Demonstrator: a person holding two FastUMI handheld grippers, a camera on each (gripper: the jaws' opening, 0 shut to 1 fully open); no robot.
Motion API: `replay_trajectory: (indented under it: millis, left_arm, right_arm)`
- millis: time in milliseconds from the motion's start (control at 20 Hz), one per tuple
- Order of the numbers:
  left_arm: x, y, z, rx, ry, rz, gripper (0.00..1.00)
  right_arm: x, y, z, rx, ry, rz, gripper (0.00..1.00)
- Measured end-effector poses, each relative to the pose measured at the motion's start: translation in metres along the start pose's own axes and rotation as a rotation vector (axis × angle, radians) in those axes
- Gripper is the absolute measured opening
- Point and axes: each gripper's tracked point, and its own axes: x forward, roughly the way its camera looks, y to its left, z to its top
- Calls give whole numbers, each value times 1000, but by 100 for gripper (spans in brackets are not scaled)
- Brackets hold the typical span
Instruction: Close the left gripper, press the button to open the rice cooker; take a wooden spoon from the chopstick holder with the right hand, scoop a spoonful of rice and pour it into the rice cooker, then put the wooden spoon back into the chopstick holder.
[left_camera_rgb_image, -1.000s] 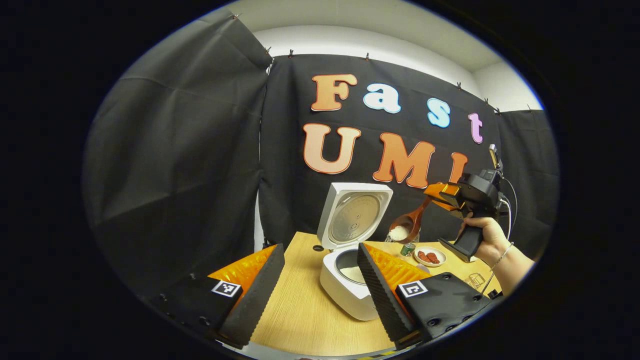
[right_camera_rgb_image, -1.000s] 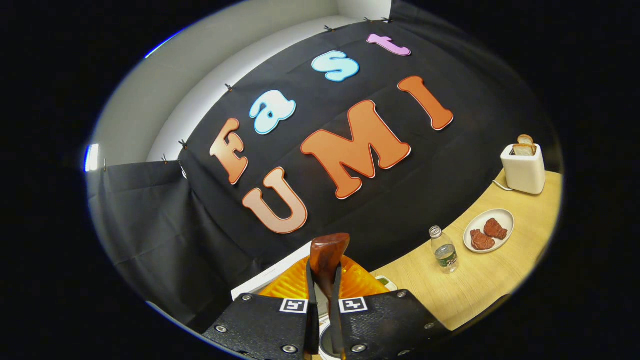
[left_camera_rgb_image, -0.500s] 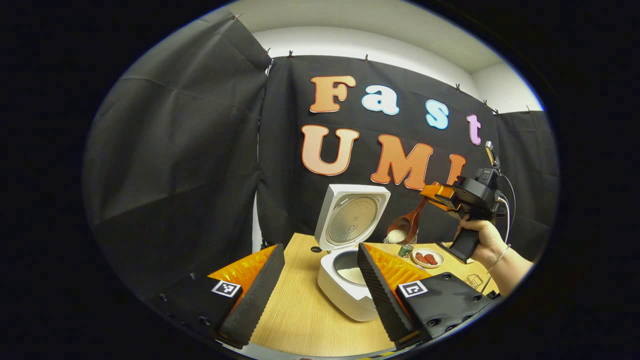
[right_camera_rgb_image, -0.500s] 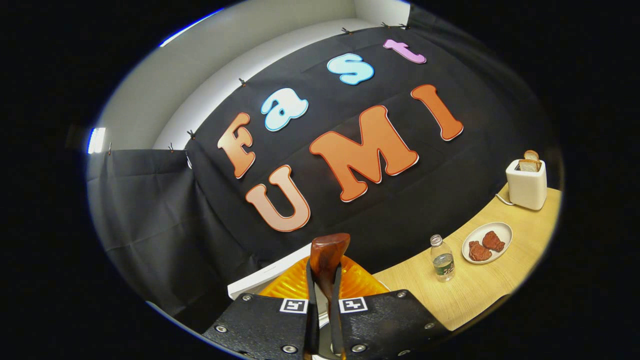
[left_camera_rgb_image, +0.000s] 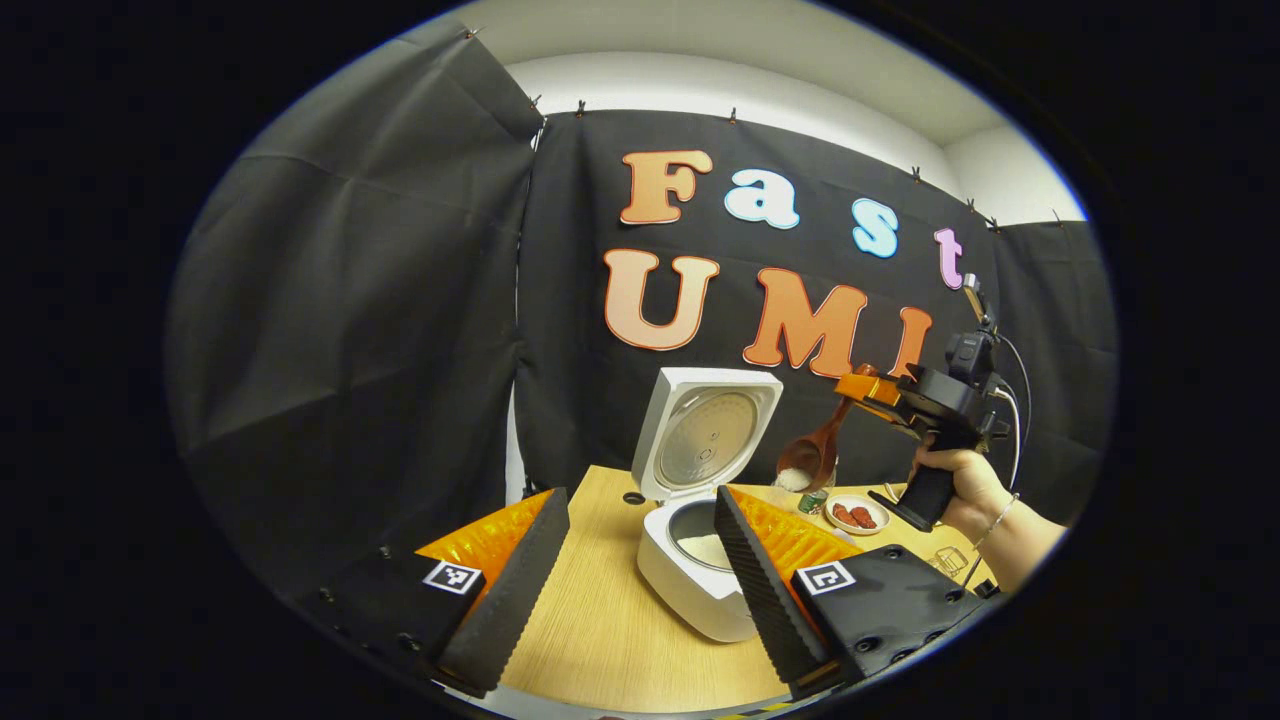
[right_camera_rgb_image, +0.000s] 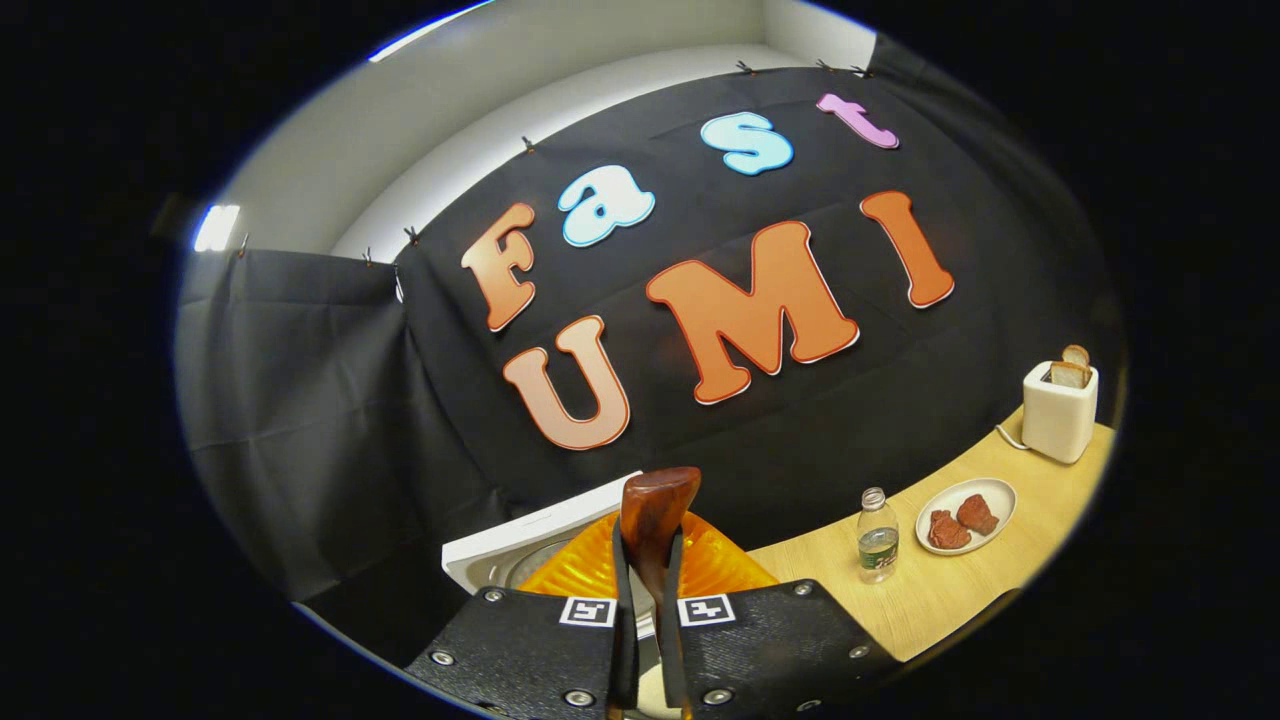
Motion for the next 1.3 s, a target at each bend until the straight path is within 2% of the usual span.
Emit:
replay_trajectory:
  millis: [250,450,900,1000,1300]
  left_arm:
    - [1,1,-2,-7,6,2,99]
    - [1,3,-2,-10,5,7,99]
    - [-3,4,-3,-5,8,14,100]
    - [-4,4,-1,-5,6,15,99]
    - [-9,0,-4,-9,9,17,99]
  right_arm:
    - [1,11,-4,-159,-6,60,8]
    - [0,27,-12,-194,12,116,8]
    - [-6,40,-33,-343,48,184,8]
    - [-7,36,-33,-348,49,182,8]
    - [-15,8,-13,-254,33,127,8]
